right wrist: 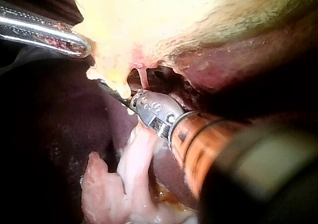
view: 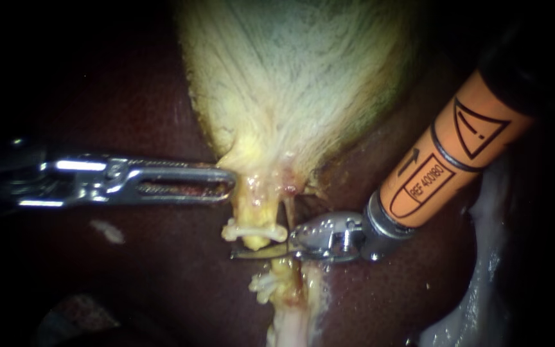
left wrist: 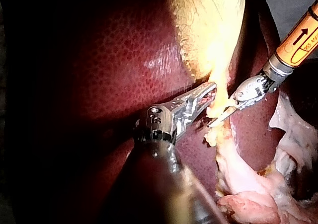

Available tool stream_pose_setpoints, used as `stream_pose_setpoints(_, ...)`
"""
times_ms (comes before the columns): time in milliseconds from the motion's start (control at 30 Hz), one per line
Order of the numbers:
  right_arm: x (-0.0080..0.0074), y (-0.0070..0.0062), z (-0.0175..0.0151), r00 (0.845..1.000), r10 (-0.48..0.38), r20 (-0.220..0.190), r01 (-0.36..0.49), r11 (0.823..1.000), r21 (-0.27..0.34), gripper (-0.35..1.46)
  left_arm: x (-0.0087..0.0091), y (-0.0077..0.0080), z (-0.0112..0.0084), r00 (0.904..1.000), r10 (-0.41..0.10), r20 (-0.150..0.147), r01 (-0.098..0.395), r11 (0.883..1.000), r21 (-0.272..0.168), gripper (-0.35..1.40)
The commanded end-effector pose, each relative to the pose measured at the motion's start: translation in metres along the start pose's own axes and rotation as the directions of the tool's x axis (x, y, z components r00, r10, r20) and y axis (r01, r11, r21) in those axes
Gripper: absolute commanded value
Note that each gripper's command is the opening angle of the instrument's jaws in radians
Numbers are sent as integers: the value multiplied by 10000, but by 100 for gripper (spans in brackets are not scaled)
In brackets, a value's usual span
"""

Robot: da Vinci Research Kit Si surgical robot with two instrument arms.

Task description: Go back from the cut left tube

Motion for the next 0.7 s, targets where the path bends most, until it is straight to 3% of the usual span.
stream_pose_setpoints(33,0,0,0,10000,0,-3,0,10000,-3,-35,0,0,0,10000,-5,-7,5,10000,6,-35)
stream_pose_setpoints(367,-1,-1,-1,10000,-12,1,12,10000,15,-33,0,0,0,10000,-5,-7,5,10000,7,-35)
stream_pose_setpoints(433,-1,-2,-2,10000,44,33,-45,10000,14,24,0,0,0,10000,-5,-7,5,10000,7,-35)
stream_pose_setpoints(467,-1,-2,-2,9999,101,5,-101,9999,21,39,0,0,0,10000,-5,-7,5,10000,7,-35)
stream_pose_setpoints(700,-2,-1,-3,10000,99,6,-99,9999,21,67,0,0,0,10000,-5,-6,5,10000,6,-35)
